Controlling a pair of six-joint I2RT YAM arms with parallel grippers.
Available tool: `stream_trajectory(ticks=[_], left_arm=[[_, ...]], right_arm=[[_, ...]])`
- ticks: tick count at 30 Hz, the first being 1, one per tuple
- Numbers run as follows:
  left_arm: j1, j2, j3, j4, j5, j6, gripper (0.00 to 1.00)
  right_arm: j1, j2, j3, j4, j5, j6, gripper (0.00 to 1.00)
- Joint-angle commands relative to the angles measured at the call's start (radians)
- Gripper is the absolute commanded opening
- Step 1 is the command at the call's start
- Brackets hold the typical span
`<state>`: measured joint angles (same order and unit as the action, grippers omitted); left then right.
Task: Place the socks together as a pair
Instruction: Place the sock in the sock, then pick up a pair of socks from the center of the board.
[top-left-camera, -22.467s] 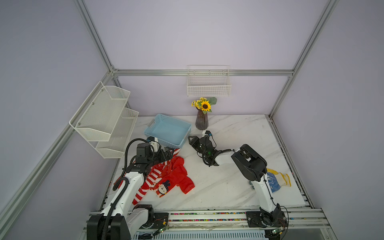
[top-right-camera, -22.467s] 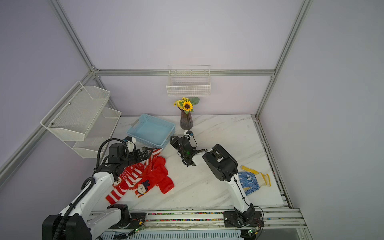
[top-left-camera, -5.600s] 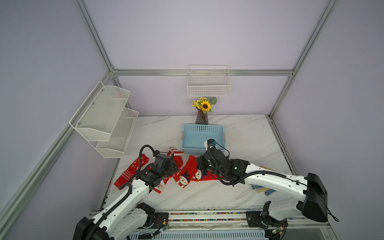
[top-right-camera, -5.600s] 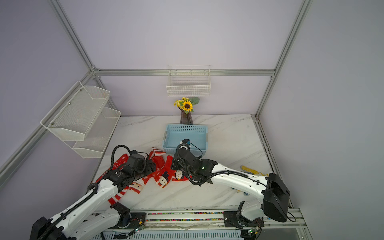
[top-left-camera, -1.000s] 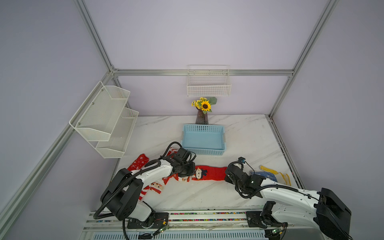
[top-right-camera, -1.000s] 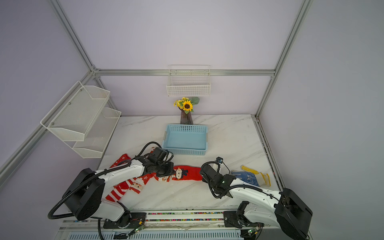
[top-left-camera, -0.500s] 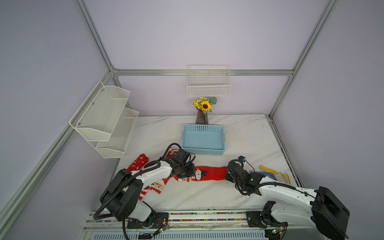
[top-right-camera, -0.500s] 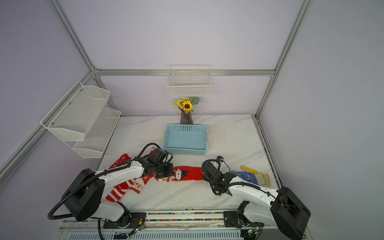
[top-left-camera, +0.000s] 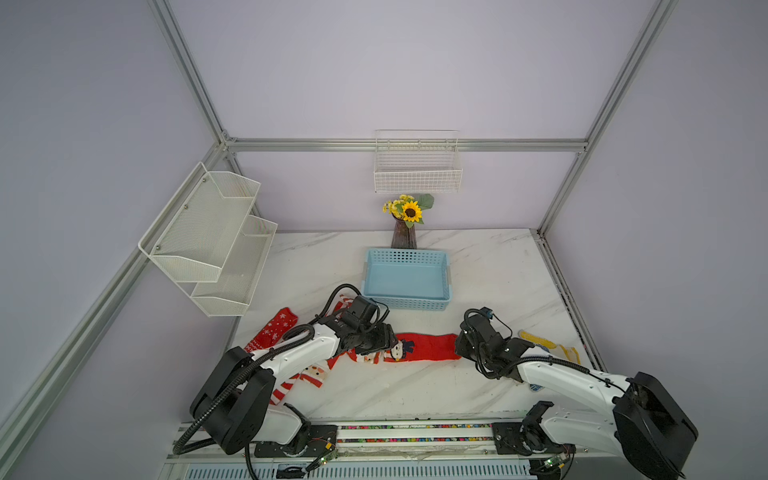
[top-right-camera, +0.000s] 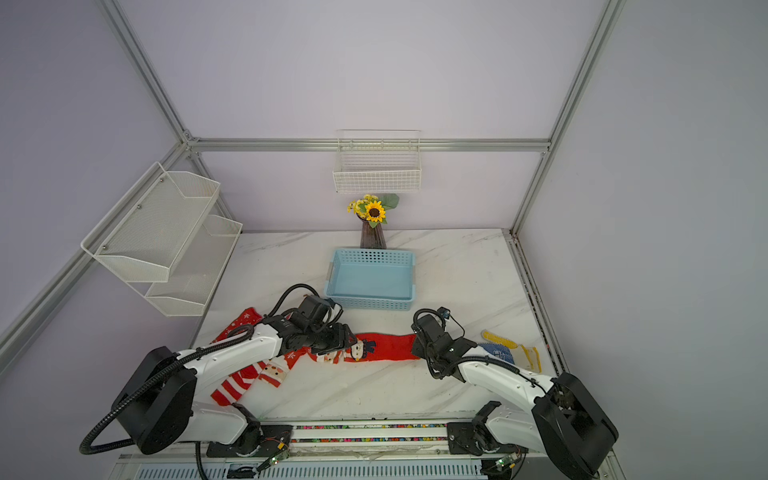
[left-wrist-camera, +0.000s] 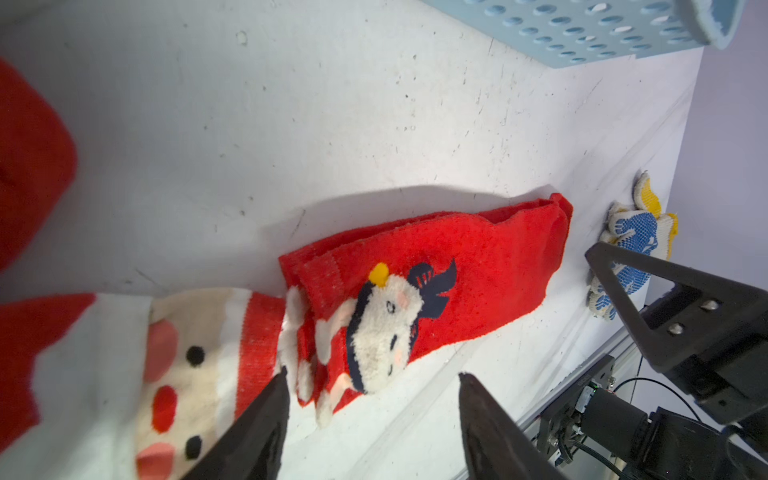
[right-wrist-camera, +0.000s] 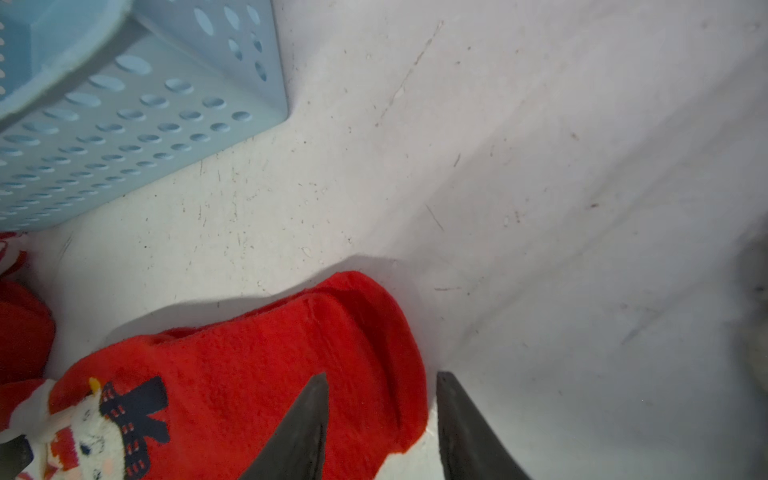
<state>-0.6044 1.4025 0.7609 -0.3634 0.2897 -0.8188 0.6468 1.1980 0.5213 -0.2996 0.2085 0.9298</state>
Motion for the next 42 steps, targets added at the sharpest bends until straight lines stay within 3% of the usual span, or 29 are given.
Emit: stream_trajectory(ticks=[1,19,22,28,33,42], left_arm=[[-0.001,-0.006,-0.022,0.02,0.019,-0.013,0.64],[-0.001,-0.003,-0.03,0.017,0.004,-0.024,0.64],[-0.001,0.001,-0.028,0.014,0.007,-0.025,0.64],[-0.001,0.0,-0.022,0.011,0.007,-0.029,0.64],[-0.004,0.001,-0.019,0.011,0.011,-0.019,0.64],[-0.028,0.081,0.013,0.017,0.031,-0.022,0.63]], right_arm=[[-0.014,0.029,0.006,0.046,-0.065,-0.006,0.46],[-0.033,0.15,-0.005,0.076,-0.036,-0.018,0.45],[-0.032,0.167,0.001,0.071,-0.034,-0.019,0.39],[-0.035,0.167,0.011,0.034,0.007,-0.016,0.13],[-0.053,0.147,0.014,0.015,0.032,-0.027,0.0],[-0.073,0.118,-0.003,0.011,0.019,-0.035,0.0]])
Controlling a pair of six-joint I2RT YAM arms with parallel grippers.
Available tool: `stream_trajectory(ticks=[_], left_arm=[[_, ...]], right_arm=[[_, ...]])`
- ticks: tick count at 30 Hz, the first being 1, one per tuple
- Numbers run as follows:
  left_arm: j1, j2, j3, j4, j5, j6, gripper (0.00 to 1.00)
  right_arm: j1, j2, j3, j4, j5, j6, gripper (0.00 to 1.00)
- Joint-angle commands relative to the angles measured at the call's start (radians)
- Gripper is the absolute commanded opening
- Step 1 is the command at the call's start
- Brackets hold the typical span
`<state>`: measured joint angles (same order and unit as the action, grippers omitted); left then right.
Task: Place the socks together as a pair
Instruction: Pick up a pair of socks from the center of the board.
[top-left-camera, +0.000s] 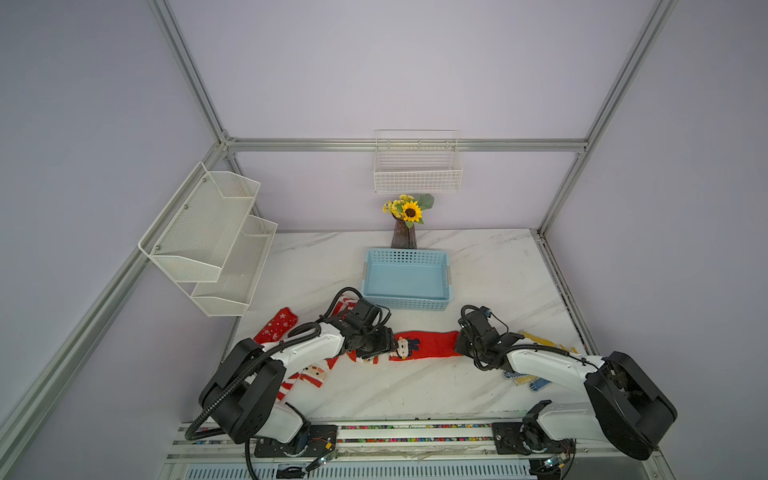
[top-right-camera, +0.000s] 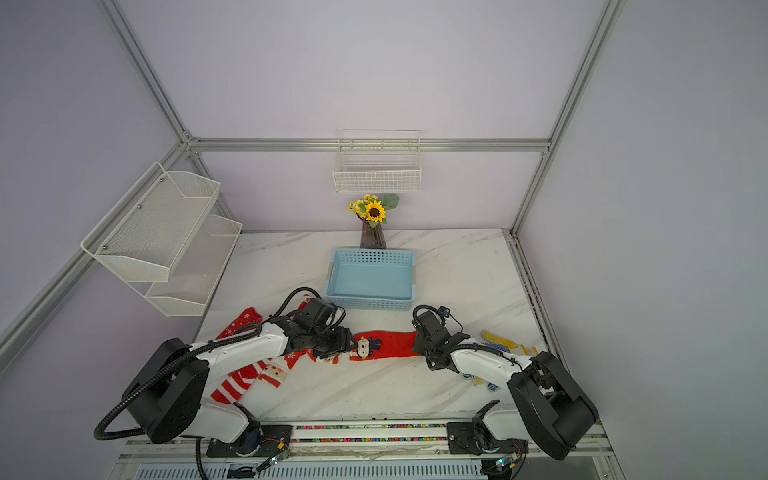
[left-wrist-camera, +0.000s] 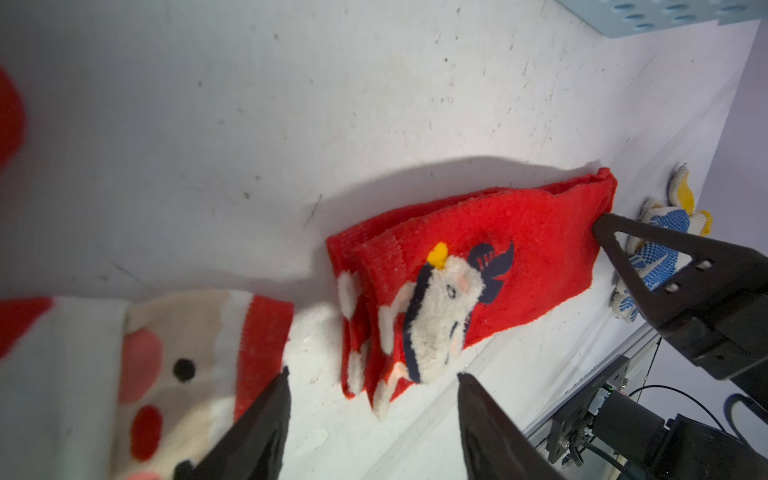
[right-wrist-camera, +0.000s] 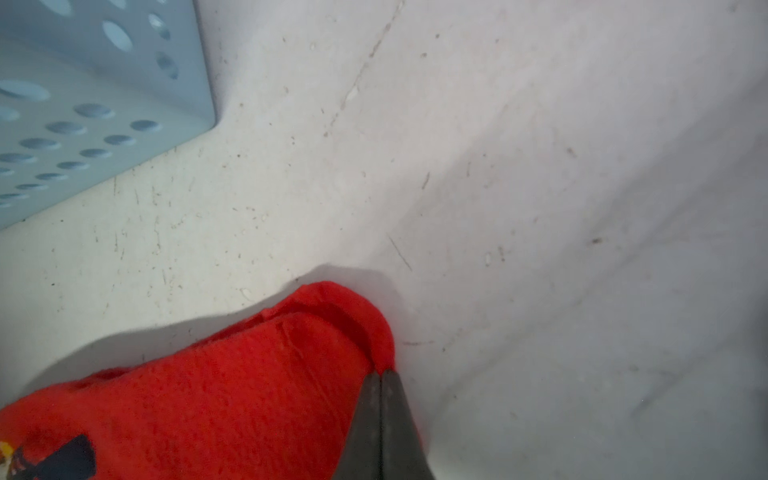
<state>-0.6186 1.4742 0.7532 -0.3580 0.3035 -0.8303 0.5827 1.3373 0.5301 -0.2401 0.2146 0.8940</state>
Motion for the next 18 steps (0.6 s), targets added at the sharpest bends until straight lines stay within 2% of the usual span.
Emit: stream_trajectory(ticks=[1,11,18], left_arm=[[-0.02,0.015,0.028,0.011,0.016,-0.01,0.62],[-0.053,0.061,0.063,0.014,0.006,-0.025,0.55],[-0.055,0.098,0.084,0.016,-0.011,-0.016,0.54]], right_arm=[[-0.01,-0.027,-0.014,-0.047,0.015,0.002,0.0],[-0.018,-0.04,-0.022,-0.052,0.027,0.01,0.0],[-0.02,-0.038,-0.029,-0.033,0.006,0.016,0.0]])
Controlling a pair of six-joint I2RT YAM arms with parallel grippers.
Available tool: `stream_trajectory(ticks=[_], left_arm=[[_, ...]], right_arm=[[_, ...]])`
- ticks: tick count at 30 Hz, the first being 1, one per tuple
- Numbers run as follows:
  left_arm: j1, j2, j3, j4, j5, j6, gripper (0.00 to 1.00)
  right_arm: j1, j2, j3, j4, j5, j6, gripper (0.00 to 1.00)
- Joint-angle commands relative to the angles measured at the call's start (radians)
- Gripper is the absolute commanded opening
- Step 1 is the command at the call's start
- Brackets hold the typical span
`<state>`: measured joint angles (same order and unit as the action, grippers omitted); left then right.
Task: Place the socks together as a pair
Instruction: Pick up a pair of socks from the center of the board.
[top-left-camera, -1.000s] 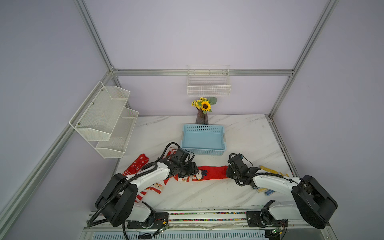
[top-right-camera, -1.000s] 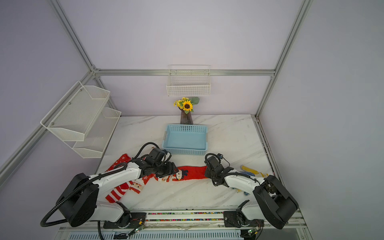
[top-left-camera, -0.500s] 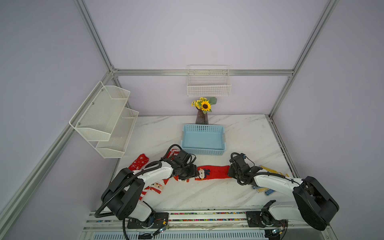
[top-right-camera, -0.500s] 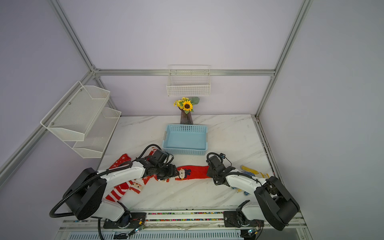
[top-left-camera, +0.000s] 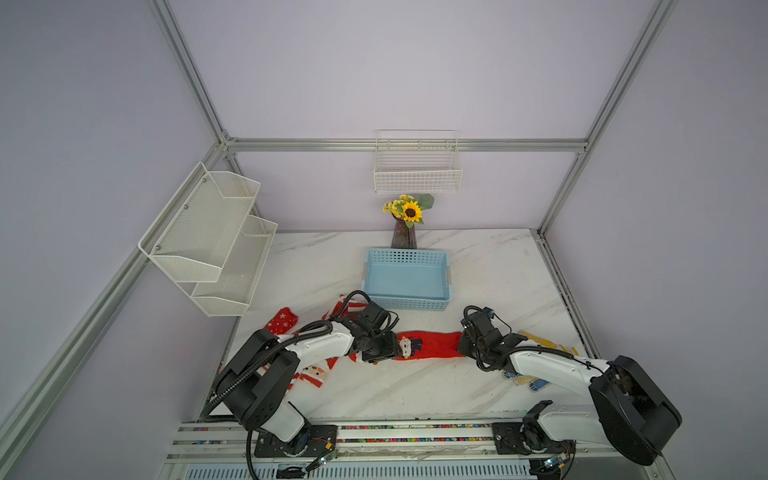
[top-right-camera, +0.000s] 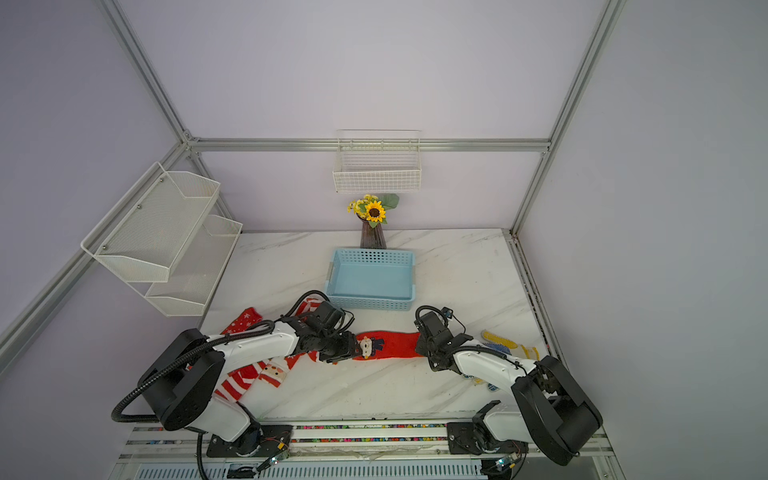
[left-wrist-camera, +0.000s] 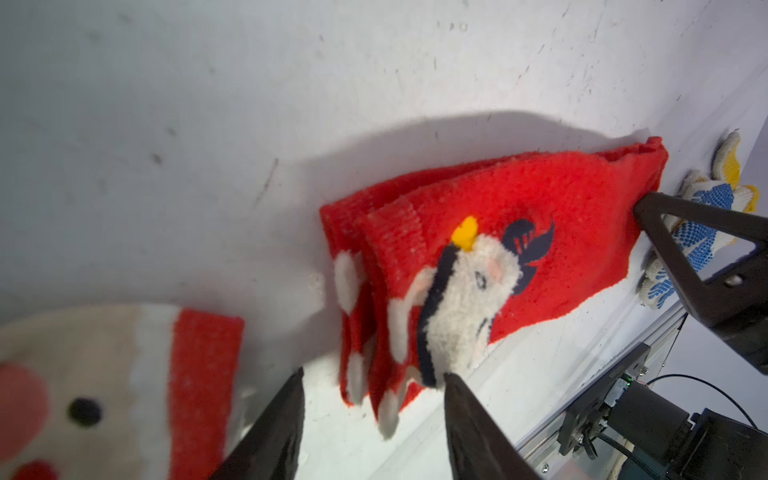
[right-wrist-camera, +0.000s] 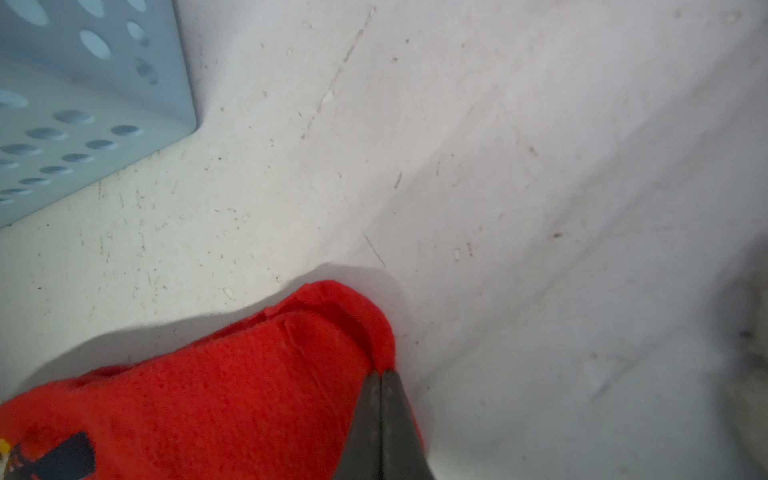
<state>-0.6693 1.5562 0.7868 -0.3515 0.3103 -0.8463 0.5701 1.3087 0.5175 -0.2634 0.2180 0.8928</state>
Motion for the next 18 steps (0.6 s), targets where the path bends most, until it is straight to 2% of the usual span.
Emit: stream_trajectory(ticks=[1,5,11,18], left_arm=[[-0.004,0.019,0.054,0.009,-0.03,0.001,0.54],[-0.004,0.051,0.079,0.015,-0.055,0.02,0.52],[-0.004,0.079,0.103,0.014,-0.053,0.026,0.41],[-0.003,0.034,0.131,-0.007,-0.055,0.055,0.01]], right_arm=[[-0.007,-0.009,-0.017,-0.007,0.001,0.017,0.0],[-0.008,-0.032,-0.033,0.018,-0.009,0.022,0.0],[-0.007,-0.077,-0.037,0.023,-0.03,0.022,0.0],[-0.007,-0.189,-0.006,0.014,-0.054,-0.007,0.0]])
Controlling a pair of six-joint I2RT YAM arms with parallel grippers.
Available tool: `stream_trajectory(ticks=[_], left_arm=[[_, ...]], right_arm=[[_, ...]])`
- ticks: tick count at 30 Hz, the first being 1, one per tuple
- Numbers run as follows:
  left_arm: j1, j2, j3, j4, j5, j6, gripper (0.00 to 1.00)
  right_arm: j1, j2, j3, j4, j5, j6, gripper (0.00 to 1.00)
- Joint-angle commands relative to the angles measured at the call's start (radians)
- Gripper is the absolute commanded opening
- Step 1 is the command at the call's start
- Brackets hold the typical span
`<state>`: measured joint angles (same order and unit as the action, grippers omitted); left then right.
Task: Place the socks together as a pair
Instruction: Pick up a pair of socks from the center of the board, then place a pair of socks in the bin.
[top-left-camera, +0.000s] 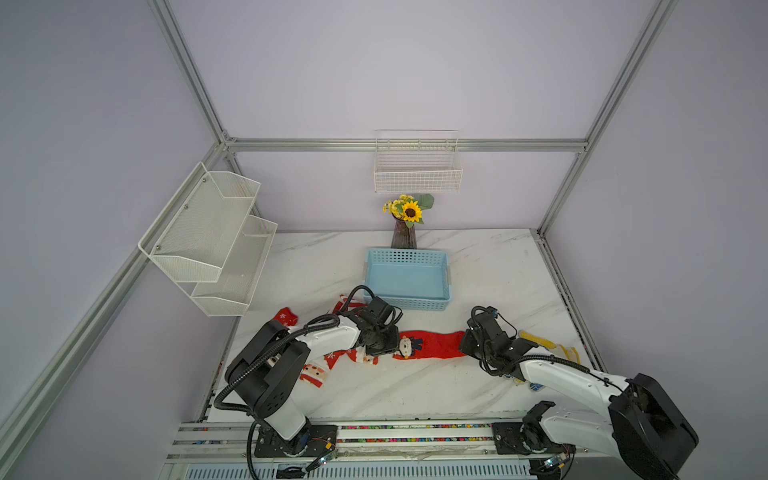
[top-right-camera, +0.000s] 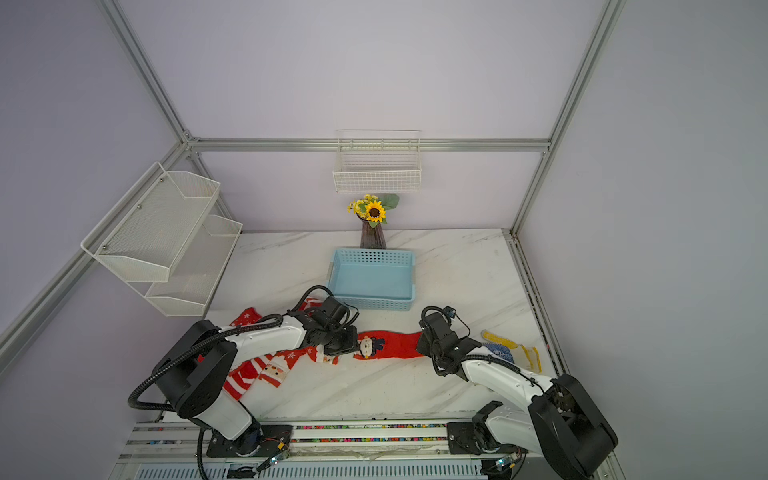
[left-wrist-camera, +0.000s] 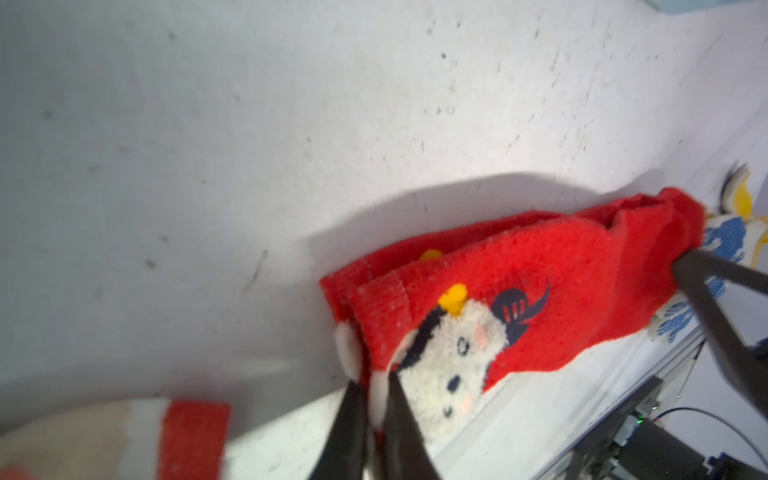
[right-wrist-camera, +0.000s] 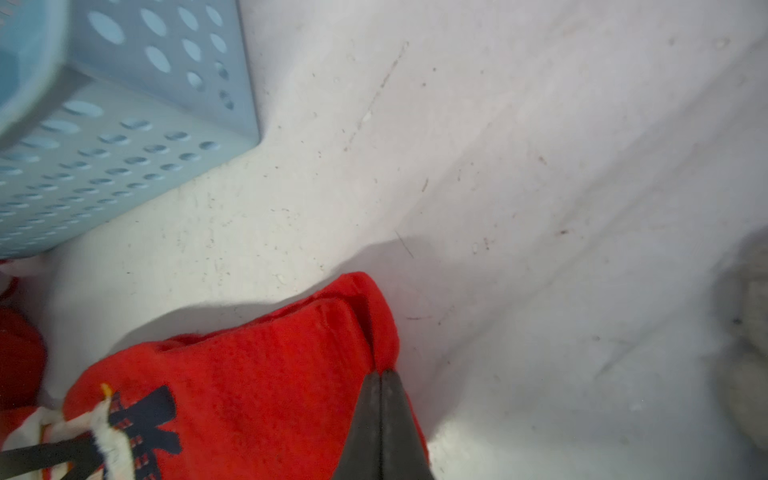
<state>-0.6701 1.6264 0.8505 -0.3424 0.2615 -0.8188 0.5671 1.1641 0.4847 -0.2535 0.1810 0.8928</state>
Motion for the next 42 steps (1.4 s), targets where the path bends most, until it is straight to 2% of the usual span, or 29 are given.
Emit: stream_trajectory(ticks=[1,10,13,16,19,23,28,33,37,42], left_arm=[[-0.002,-0.043,0.075,-0.028,-0.005,0.037,0.0],[-0.003,-0.196,0.177,-0.176,-0.073,0.16,0.0],[0.002,-0.248,0.253,-0.232,-0.097,0.264,0.0],[0.023,-0.248,0.356,-0.292,-0.178,0.364,0.0],[0.064,-0.225,0.431,-0.294,-0.229,0.414,0.0],[0.142,-0.103,0.534,-0.31,-0.228,0.48,0.0],[0.219,0.041,0.68,-0.342,-0.272,0.496,0.0],[0.261,0.159,0.775,-0.355,-0.276,0.519,0.0],[0.295,0.239,0.806,-0.378,-0.285,0.517,0.0],[0.318,0.317,0.847,-0.38,-0.19,0.514,0.0]], right_arm=[[-0.003,-0.058,0.034,0.003,-0.029,-0.014,0.0],[-0.002,-0.259,0.137,-0.027,-0.077,-0.061,0.0],[-0.003,-0.263,0.194,0.0,-0.109,-0.079,0.0],[-0.002,-0.225,0.262,0.015,-0.087,-0.097,0.0],[-0.004,-0.151,0.34,0.031,-0.032,-0.104,0.0],[-0.002,-0.001,0.442,0.116,0.018,-0.15,0.0],[-0.007,0.198,0.551,0.196,0.094,-0.188,0.0],[-0.037,0.421,0.667,0.218,0.058,-0.207,0.0],[-0.068,0.529,0.702,0.243,0.044,-0.183,0.0],[-0.103,0.608,0.706,0.272,0.003,-0.176,0.0]])
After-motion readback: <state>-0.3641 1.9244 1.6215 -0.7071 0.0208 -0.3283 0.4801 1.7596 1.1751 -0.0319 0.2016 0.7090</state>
